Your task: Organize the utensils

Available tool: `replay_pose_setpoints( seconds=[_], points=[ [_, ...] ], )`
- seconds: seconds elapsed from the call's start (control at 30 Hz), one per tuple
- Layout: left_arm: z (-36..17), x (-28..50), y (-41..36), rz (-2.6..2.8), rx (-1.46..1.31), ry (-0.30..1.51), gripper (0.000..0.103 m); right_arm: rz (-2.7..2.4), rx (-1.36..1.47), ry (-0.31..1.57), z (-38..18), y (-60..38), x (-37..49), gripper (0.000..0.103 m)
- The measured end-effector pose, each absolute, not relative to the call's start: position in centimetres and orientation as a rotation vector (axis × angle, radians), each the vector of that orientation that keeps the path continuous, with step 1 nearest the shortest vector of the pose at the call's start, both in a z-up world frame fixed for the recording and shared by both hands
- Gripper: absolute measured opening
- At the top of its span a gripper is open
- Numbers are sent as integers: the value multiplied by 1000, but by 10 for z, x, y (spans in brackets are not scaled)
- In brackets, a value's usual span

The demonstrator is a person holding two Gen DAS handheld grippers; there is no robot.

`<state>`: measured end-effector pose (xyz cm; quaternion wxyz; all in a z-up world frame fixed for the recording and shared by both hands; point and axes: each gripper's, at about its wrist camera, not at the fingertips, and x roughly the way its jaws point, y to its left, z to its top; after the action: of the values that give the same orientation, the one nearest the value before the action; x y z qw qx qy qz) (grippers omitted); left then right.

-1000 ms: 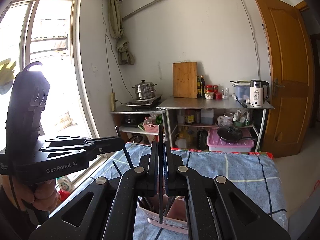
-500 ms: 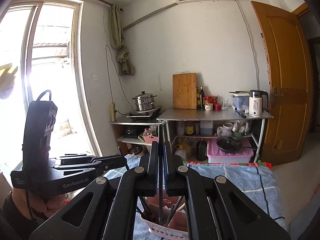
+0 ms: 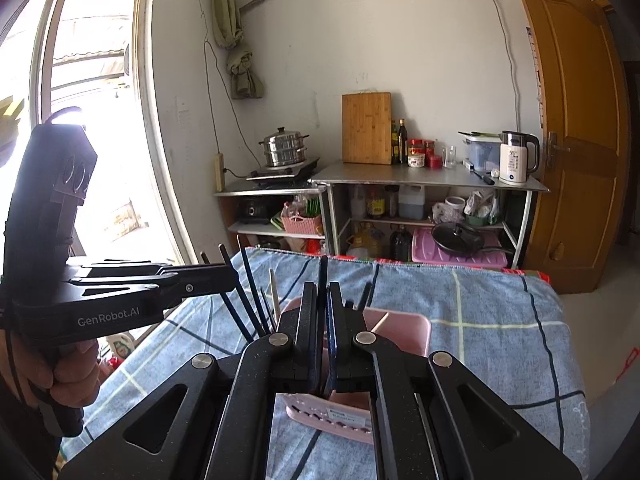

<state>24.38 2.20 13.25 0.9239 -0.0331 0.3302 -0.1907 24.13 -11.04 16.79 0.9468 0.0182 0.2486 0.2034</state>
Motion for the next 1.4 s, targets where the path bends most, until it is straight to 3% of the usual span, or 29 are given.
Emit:
replay_pose_setpoints(
  seconds=[0.17, 0.23, 0.33, 0.77, 0.83, 0.97, 1.4],
  points=[
    [128, 238, 22, -387, -74, 684, 5, 415, 48, 561, 156, -115, 245, 4],
    [130, 233, 23, -379, -80, 671, 11, 415, 52, 560, 156, -119, 243, 6],
    [135, 226, 26, -381, -89, 652, 22, 421, 68, 542, 161, -126, 236, 17],
    [143, 166, 17, -358, -37, 526, 38, 421, 85, 484, 165, -150, 186, 18],
    [137, 155, 14, -358, -28, 516, 39, 412, 87, 487, 160, -153, 176, 19],
    [116, 137, 9, -353, -14, 520, 41, 408, 77, 500, 145, -158, 157, 34],
    [55, 81, -7, -278, -23, 530, 43, 363, 53, 526, 96, -156, 92, 41]
  ],
)
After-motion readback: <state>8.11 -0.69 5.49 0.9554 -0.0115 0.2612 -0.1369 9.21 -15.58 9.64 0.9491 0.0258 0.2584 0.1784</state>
